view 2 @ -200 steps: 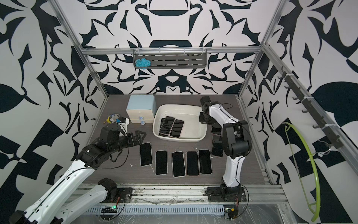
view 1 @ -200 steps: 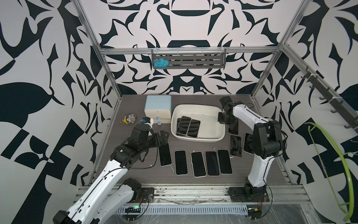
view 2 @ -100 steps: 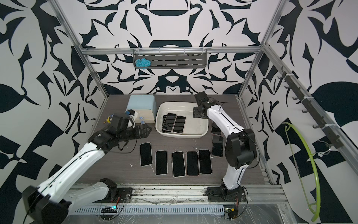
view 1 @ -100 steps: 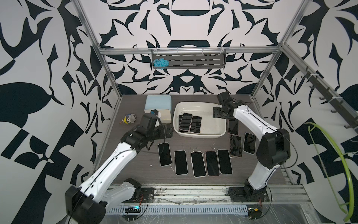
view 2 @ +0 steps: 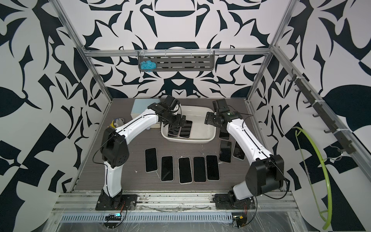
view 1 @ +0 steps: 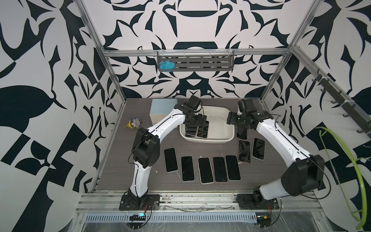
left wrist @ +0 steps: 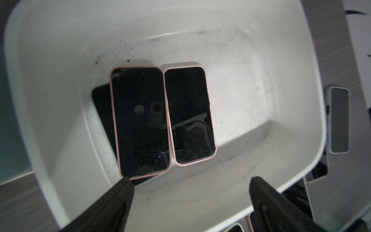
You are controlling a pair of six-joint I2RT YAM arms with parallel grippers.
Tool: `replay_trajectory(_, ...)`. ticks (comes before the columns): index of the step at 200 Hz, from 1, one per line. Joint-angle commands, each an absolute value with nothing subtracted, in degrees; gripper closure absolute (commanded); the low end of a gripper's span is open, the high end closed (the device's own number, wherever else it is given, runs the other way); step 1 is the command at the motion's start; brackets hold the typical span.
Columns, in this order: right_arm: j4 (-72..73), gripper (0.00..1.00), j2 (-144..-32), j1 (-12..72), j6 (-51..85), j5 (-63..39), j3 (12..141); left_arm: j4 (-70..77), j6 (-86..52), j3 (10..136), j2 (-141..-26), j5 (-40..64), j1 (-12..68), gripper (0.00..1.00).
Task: Take the phone out of the storage box
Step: Pick up the phone from the storage box.
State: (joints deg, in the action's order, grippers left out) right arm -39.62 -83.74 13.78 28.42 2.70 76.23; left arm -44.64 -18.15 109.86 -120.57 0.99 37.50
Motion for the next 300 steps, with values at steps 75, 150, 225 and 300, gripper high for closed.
replay_trajectory(75,-39.2,0.21,-79.1,12.5,29.2,-3.9,70.2,-56.4,-10.2,125.0,-135.2,-7.7,36.7,0.00)
replay_trajectory(150,-40.0,0.21,-81.3,12.1,26.6,-3.9,71.7,-57.0,-10.6,127.0,-139.2,-5.9,34.6,0.00)
replay_trajectory(225,-38.8,0.21,-84.0,11.5,26.4,-5.8,73.0,-58.7,-10.3,126.8,-142.0,-7.4,35.4,0.05)
replay_trajectory(300,-38.6,0.21,-81.3,9.9,26.5,-6.6,70.4,-62.7,-10.1,131.8,-145.4,-8.5,35.5,0.25)
